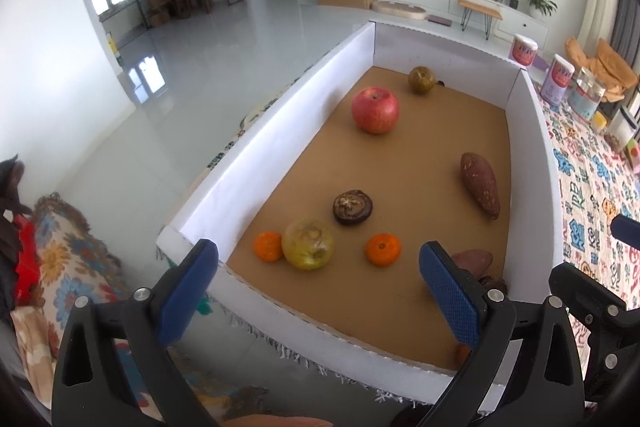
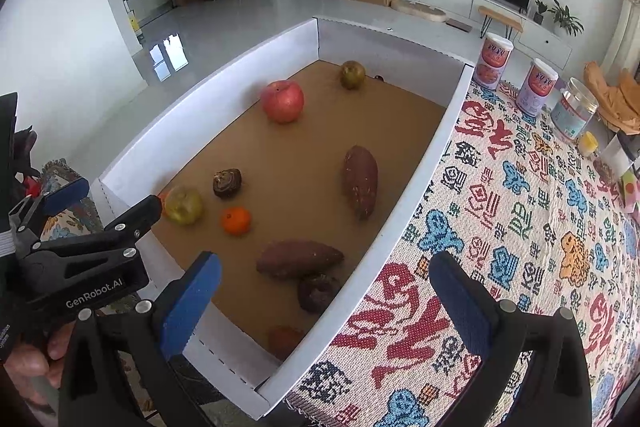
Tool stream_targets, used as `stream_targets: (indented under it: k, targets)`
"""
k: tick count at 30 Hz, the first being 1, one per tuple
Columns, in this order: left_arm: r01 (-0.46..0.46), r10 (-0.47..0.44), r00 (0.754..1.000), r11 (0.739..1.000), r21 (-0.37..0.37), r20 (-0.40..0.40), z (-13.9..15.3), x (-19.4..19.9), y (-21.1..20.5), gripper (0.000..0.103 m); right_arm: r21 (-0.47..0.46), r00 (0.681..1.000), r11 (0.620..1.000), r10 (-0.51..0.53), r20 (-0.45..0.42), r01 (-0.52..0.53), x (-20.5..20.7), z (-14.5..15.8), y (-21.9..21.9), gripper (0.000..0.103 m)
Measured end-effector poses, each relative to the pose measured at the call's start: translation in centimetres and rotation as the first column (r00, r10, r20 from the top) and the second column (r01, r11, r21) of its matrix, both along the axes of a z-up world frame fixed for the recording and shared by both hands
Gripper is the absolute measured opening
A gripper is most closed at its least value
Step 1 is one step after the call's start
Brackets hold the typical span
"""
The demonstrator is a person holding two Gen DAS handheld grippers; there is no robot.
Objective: Organize fruits
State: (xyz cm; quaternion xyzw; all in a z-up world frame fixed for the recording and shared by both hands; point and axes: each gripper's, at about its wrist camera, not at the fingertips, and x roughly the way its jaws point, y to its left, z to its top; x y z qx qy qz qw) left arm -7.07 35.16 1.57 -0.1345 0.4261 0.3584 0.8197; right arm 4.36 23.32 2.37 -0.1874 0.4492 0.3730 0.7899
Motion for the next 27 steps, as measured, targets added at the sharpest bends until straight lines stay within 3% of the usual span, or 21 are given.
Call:
stream_targets:
  k: [15, 27]
  targets:
    - [-0.011, 0.011, 1.000, 0.999, -0.049, 0.008, -0.3, -0.3, 1.1, 0.101, -0.007, 1.000, 1.000, -0.010, -0.004, 0.010, -0.3, 0.0, 0.3, 0.103]
    - [-0.014, 0.015, 1.000, 0.999, -0.041, 0.007, -0.4, -0.5, 1.1, 0.101, -0.010, 1.000, 1.000, 0.002, 0.000, -0.002, -0.8, 0.0, 0.5, 0.103]
